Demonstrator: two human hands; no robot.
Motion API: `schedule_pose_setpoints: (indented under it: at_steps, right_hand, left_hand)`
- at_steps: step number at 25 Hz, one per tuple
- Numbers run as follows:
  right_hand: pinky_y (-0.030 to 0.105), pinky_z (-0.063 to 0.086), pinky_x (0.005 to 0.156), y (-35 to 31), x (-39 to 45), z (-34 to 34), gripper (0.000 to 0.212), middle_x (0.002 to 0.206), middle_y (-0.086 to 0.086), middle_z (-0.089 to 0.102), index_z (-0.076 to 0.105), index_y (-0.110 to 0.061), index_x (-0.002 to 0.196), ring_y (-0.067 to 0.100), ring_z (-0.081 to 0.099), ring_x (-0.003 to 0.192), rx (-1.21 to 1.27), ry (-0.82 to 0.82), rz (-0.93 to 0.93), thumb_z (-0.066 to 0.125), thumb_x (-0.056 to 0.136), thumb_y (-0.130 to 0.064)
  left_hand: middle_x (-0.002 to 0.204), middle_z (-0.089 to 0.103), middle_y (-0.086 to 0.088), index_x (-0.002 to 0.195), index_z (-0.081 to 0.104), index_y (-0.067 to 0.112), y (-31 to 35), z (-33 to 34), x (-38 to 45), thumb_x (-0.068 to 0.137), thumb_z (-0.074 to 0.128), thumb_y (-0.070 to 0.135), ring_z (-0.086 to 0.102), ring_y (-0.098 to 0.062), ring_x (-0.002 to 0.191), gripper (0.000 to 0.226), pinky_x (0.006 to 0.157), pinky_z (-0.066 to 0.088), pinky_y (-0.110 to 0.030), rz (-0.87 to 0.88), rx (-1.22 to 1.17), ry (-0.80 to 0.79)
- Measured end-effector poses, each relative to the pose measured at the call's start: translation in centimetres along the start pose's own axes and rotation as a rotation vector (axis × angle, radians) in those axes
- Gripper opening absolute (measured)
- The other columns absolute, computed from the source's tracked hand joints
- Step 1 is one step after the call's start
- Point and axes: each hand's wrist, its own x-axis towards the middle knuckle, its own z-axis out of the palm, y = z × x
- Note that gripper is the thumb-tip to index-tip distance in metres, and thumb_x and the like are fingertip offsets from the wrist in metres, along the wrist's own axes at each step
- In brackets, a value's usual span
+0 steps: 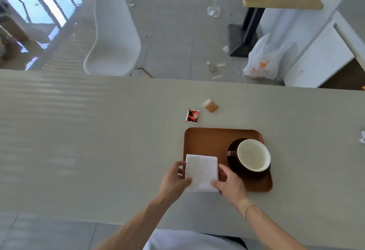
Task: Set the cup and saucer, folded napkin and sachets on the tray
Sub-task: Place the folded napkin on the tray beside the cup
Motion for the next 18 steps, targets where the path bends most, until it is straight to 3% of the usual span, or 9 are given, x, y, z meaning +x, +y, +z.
schedule_pose_setpoints:
  at_steps: [4,7,10,12,15,18]
  right_hand:
    - [0.026,0.047,0.089,-0.3,1.5,-0.1,0.066,0.132,0.000,0.062,0.047,-0.022,0.141,0.015,0.059,0.108,-0.117,-0.027,-0.048,0.072,0.080,-0.022]
    - [0.032,0.049,0.093,-0.5,2.1,0.2,0.064,0.128,-0.001,0.063,0.046,-0.022,0.141,0.019,0.058,0.114,-0.220,-0.025,-0.097,0.068,0.081,-0.027]
    - [0.032,0.049,0.086,-0.6,2.6,0.6,0.066,0.117,0.001,0.059,0.040,-0.023,0.145,0.019,0.058,0.105,-0.298,-0.013,-0.096,0.064,0.084,-0.032]
    - [0.033,0.050,0.081,-0.4,2.8,0.7,0.066,0.112,0.001,0.056,0.039,-0.024,0.145,0.020,0.058,0.099,-0.339,-0.005,-0.095,0.062,0.084,-0.034]
    - [0.034,0.052,0.080,0.0,2.9,0.7,0.068,0.120,-0.001,0.054,0.032,-0.025,0.149,0.021,0.060,0.103,-0.418,-0.010,-0.099,0.058,0.088,-0.040]
    - [0.037,0.052,0.079,0.0,2.7,0.9,0.070,0.127,-0.002,0.049,0.024,-0.027,0.151,0.023,0.060,0.106,-0.473,-0.005,-0.111,0.054,0.090,-0.044]
  left_hand:
    - [0.103,0.061,0.002,0.125,0.056,0.025,0.2,1.0,1.1,0.072,0.066,0.012,0.067,-0.014,0.085,0.055,0.071,0.058,-0.031,0.013,0.120,0.033]
    - [0.107,0.054,0.008,0.132,0.051,0.027,0.2,1.6,1.5,0.078,0.062,0.017,0.061,-0.010,0.091,0.055,0.074,0.052,-0.024,0.032,0.280,0.094]
    - [0.113,0.052,0.005,0.133,0.045,0.025,-0.2,1.7,2.0,0.084,0.060,0.028,0.049,-0.016,0.109,0.051,0.078,0.043,-0.026,0.122,0.581,0.116]
    - [0.115,0.050,0.003,0.132,0.044,0.024,-0.1,1.7,2.2,0.084,0.058,0.032,0.046,-0.019,0.111,0.050,0.082,0.043,-0.028,0.145,0.693,0.111]
    - [0.116,0.046,0.001,0.136,0.039,0.023,-0.1,1.8,2.3,0.085,0.053,0.038,0.046,-0.021,0.107,0.055,0.087,0.042,-0.030,0.183,0.861,0.118]
    - [0.125,0.041,0.001,0.150,0.018,0.025,-1.0,1.6,2.4,0.087,0.051,0.049,0.046,-0.022,0.110,0.075,0.087,0.041,-0.031,0.211,0.966,0.145]
